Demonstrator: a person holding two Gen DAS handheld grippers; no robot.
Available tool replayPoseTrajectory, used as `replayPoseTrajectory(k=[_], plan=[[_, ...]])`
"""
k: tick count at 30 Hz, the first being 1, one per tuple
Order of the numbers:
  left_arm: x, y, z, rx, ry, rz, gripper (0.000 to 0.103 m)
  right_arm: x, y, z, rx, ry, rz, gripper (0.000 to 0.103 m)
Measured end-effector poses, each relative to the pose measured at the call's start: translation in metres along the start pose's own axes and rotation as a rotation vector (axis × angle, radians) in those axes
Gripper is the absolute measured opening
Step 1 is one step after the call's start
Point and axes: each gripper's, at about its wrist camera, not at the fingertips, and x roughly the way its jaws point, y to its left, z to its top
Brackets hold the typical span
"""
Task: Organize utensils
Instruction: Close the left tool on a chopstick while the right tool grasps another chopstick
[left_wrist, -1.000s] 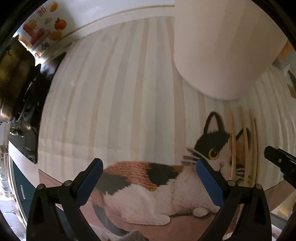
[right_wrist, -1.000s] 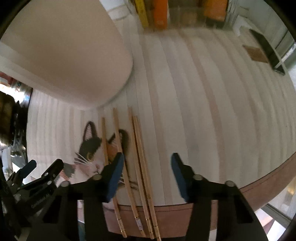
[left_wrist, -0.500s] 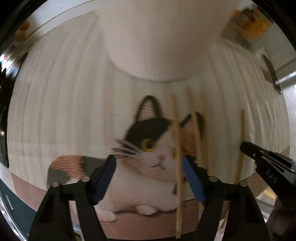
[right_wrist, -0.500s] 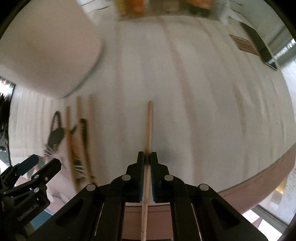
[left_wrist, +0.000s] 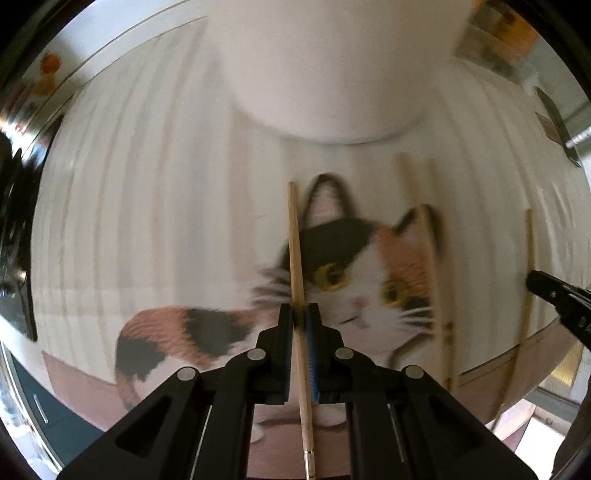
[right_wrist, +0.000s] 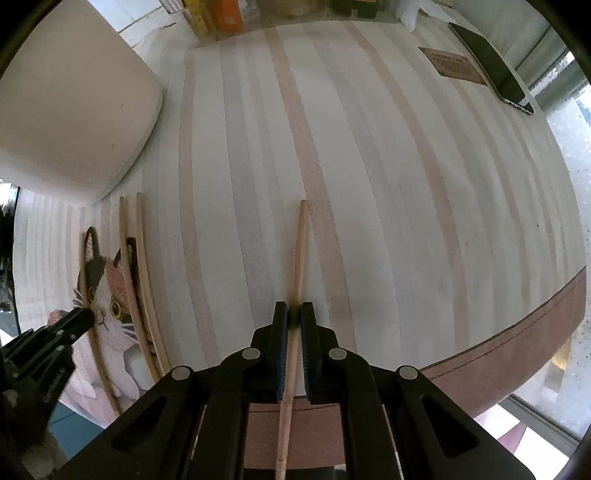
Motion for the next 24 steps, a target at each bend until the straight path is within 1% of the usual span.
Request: replayPoseTrajectory(k=[2, 6, 8, 9, 12, 13, 14, 15, 16, 17, 19, 21, 22, 24], plan=[[-0.001, 0.012, -0.005, -0.031, 0.008, -0.004, 0.005, 0.001, 0.007, 0.001, -0.011, 0.004, 0.016, 0.007], [-0.005, 0.026, -0.011, -0.062, 0.006, -0.016, 0.005, 0.007, 0.027, -0.01, -0.066, 0.028, 0.054, 0.007], [-0.006, 0.026, -0.009, -0.064, 0.004, -0.012, 0.005, 0.01, 0.036, -0.014, -0.104, 0.026, 0.033, 0.007], [-0.005, 0.033, -0.007, -0.064, 0.003, -0.011, 0.005, 0.011, 0.037, -0.014, -0.115, 0.026, 0.024, 0.007], [-0.002, 0.032, -0.016, -0.074, 0.001, -0.016, 0.005, 0.016, 0.04, -0.012, -0.134, 0.045, 0.017, 0.007], [0.0, 0.026, -0.018, -0.072, 0.002, -0.014, 0.005, 0.017, 0.042, -0.012, -0.133, 0.053, 0.02, 0.007], [0.002, 0.02, -0.017, -0.071, 0.002, -0.014, 0.005, 0.02, 0.038, -0.015, -0.135, 0.06, 0.02, 0.007], [-0.002, 0.025, -0.016, -0.073, 0.001, -0.015, 0.005, 0.021, 0.047, -0.016, -0.138, 0.066, 0.018, 0.007], [-0.003, 0.033, -0.011, -0.075, 0.0, -0.018, 0.005, 0.021, 0.045, -0.01, -0.14, 0.07, 0.016, 0.007], [-0.003, 0.033, -0.01, -0.077, 0.001, -0.018, 0.005, 0.022, 0.041, -0.006, -0.141, 0.074, 0.013, 0.007], [0.0, 0.038, -0.007, -0.078, 0.0, -0.019, 0.005, 0.022, 0.048, -0.005, -0.144, 0.077, 0.007, 0.007], [0.001, 0.04, -0.006, -0.083, -0.001, -0.022, 0.005, 0.021, 0.041, -0.006, -0.147, 0.077, 0.003, 0.007], [0.0, 0.039, -0.004, -0.084, -0.001, -0.023, 0.005, 0.016, 0.047, -0.004, -0.149, 0.078, 0.0, 0.007], [-0.001, 0.039, -0.003, -0.088, -0.001, -0.025, 0.005, 0.02, 0.05, -0.004, -0.155, 0.083, -0.007, 0.008]])
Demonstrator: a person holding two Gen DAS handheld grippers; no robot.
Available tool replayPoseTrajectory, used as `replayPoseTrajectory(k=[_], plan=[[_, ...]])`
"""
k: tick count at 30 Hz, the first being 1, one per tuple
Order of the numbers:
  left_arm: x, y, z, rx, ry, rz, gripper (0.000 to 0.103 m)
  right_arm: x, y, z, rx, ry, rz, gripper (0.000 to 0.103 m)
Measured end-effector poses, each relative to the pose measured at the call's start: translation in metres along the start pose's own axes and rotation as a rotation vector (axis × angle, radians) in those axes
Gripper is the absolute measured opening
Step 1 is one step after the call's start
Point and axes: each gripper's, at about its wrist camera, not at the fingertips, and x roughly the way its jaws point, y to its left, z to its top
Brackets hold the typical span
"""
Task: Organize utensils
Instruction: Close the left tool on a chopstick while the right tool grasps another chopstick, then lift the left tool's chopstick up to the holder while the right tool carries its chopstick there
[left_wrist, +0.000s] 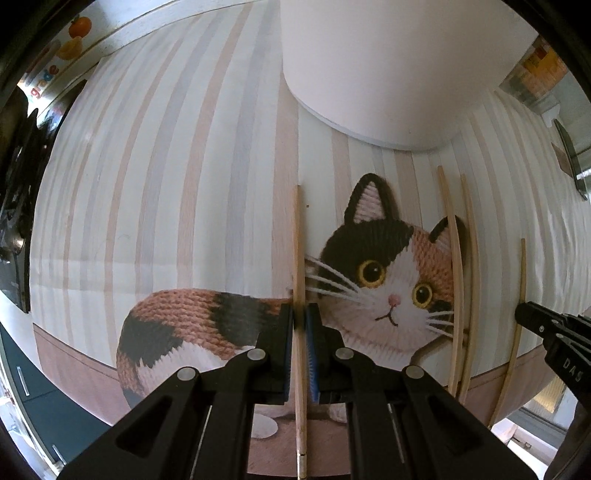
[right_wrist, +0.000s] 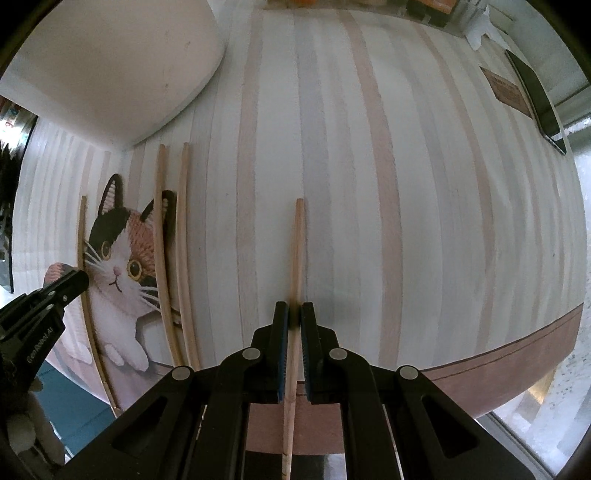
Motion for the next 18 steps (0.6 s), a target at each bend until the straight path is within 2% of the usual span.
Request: replayPoseTrajectory(k=[11, 15, 18], plan=[[0.006, 0.001, 0.006, -0.002, -0.015, 0.013, 0.004, -0.001, 0.024, 0.01, -0.034, -0.013, -0.046, 0.008], [-0.006, -0.002, 0.002, 0.007, -0.066, 0.043, 0.004, -0.005, 0.03, 0.007, -0.01, -0.051, -0.022, 0.007], [-0.03, -0.003, 0.002, 0.011, -0.135, 0.063, 0.004, -0.021, 0.034, 0.007, -0.004, -0.11, -0.013, 0.007]])
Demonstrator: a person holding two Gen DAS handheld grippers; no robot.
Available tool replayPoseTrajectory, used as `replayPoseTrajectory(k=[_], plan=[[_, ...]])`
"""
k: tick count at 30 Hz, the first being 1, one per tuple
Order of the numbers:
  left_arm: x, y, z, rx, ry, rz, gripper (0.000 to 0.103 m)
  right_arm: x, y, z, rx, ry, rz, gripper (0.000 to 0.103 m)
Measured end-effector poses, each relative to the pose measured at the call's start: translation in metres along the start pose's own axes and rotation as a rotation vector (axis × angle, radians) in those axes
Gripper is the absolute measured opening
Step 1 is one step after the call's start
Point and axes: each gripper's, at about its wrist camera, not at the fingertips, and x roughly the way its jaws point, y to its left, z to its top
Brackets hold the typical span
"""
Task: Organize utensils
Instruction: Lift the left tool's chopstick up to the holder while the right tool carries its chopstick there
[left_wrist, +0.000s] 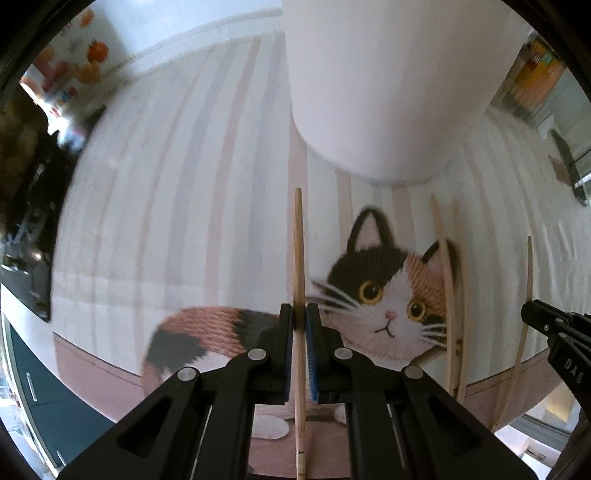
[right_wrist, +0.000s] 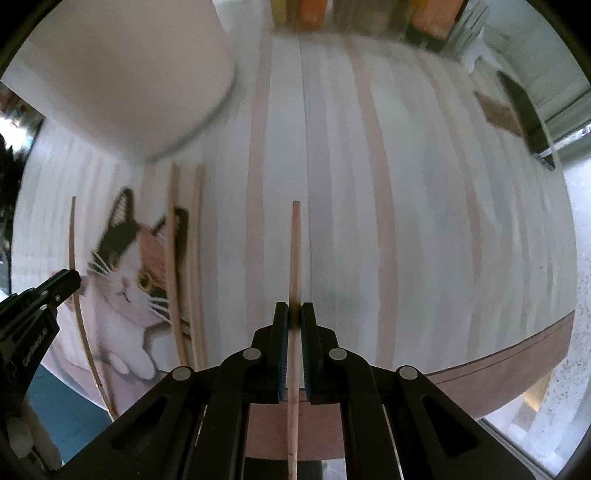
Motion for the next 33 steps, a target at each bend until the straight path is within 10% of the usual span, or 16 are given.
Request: replayPoseTrajectory(k=[11, 33], plan=[[-0.098, 0.017, 0.018, -0.041, -0.257, 0.016, 0.004, -0.089, 0.009, 0.019, 0.0, -0.25, 0.017, 0.006], [-0.306, 0.021, 0.085, -0.046, -0.598, -0.289, 0.004, -0.35, -0.013, 0.069, 0.01, -0.7, 0.254, 0.006]])
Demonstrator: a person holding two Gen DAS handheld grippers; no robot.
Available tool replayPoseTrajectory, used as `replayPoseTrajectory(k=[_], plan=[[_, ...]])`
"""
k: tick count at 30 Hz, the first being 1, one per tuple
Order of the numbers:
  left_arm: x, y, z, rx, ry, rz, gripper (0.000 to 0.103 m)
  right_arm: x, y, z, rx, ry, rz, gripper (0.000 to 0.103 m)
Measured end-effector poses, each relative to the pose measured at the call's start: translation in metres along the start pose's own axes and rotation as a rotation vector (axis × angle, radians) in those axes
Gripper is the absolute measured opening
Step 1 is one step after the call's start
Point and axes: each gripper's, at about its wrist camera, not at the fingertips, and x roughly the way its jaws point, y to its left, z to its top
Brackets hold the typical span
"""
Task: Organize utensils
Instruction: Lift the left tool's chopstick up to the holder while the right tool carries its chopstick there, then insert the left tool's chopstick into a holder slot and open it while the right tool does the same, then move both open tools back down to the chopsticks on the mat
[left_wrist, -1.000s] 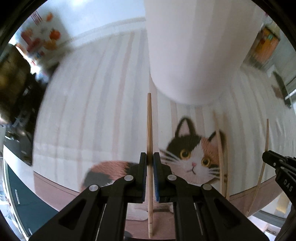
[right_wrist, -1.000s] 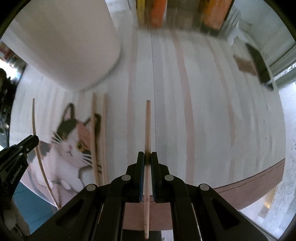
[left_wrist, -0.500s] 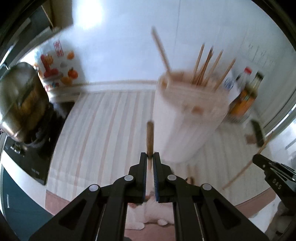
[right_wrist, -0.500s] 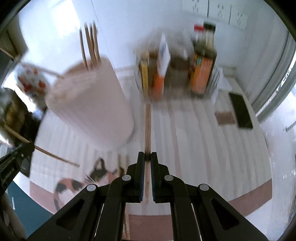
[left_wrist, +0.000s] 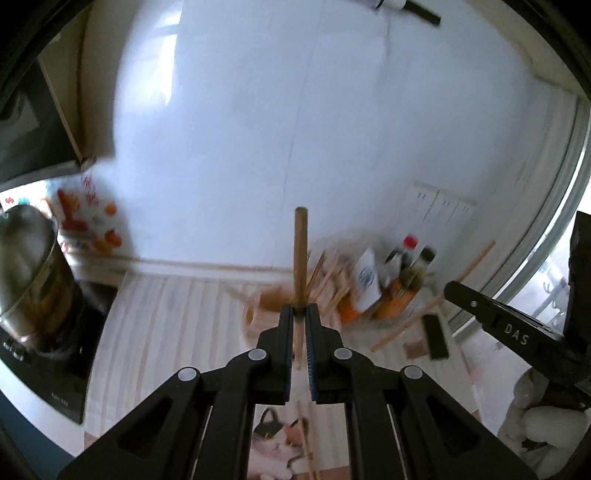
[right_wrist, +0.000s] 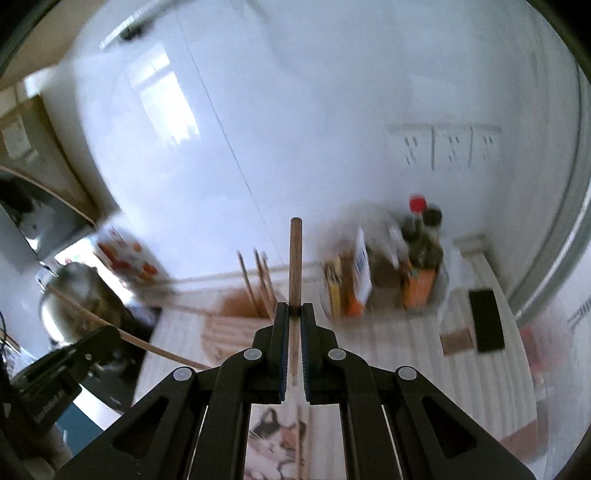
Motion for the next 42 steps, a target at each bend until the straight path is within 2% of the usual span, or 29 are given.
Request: replayPoseTrajectory(k=[3, 6, 10, 17, 20, 23, 24, 25, 26, 27, 29, 31, 35, 38, 40, 42], plan=[[-0.001, -0.003, 0.019, 0.004, -0.019, -0.016, 0.004, -0.011, 0.01, 0.023, -0.003, -0.038, 0.033, 0.006], [0.007, -0.004, 0.038, 0.022, -0.036, 0.005, 0.004, -0.011, 0.019, 0.042, -0.013, -0.067, 0.048, 0.006], [0.039, 0.0, 0.056, 0.044, -0.001, 0.035, 0.004, 0.007, 0.031, 0.056, -0.028, -0.068, 0.049, 0.006], [0.111, 0.019, 0.063, 0.038, 0.138, 0.06, 0.004, 0.074, 0.037, 0.06, -0.021, 0.018, 0.021, 0.006], [0.128, 0.027, 0.059, 0.019, 0.198, 0.055, 0.005, 0.107, 0.037, 0.058, -0.027, 0.117, 0.018, 0.006], [0.119, 0.032, 0.055, -0.018, 0.211, 0.037, 0.014, 0.122, 0.027, 0.054, 0.014, 0.172, 0.025, 0.008], [0.113, 0.034, 0.053, -0.019, 0.2, 0.052, 0.025, 0.122, 0.023, 0.053, 0.031, 0.176, 0.032, 0.014], [0.108, 0.035, 0.053, -0.014, 0.187, 0.071, 0.033, 0.122, 0.02, 0.051, 0.042, 0.173, 0.039, 0.024], [0.102, 0.038, 0.051, -0.014, 0.171, 0.099, 0.056, 0.119, 0.018, 0.05, 0.05, 0.168, 0.04, 0.028], [0.095, 0.041, 0.048, -0.022, 0.154, 0.123, 0.073, 0.114, 0.015, 0.048, 0.058, 0.159, 0.034, 0.032], [0.083, 0.049, 0.04, -0.044, 0.12, 0.144, 0.076, 0.105, 0.009, 0.042, 0.071, 0.146, 0.029, 0.034], [0.076, 0.057, 0.028, -0.06, 0.119, 0.172, 0.077, 0.098, 0.001, 0.031, 0.089, 0.143, 0.015, 0.039], [0.074, 0.071, -0.007, -0.081, 0.113, 0.244, 0.103, 0.088, -0.011, 0.0, 0.114, 0.16, -0.029, 0.047], [0.087, 0.08, -0.041, -0.075, 0.149, 0.297, 0.103, 0.095, -0.021, -0.034, 0.124, 0.201, -0.042, 0.055], [0.107, 0.086, -0.068, -0.063, 0.214, 0.329, 0.103, 0.105, -0.026, -0.058, 0.119, 0.226, -0.051, 0.063], [0.128, 0.093, -0.098, -0.059, 0.271, 0.359, 0.103, 0.119, -0.032, -0.086, 0.11, 0.259, -0.082, 0.064]])
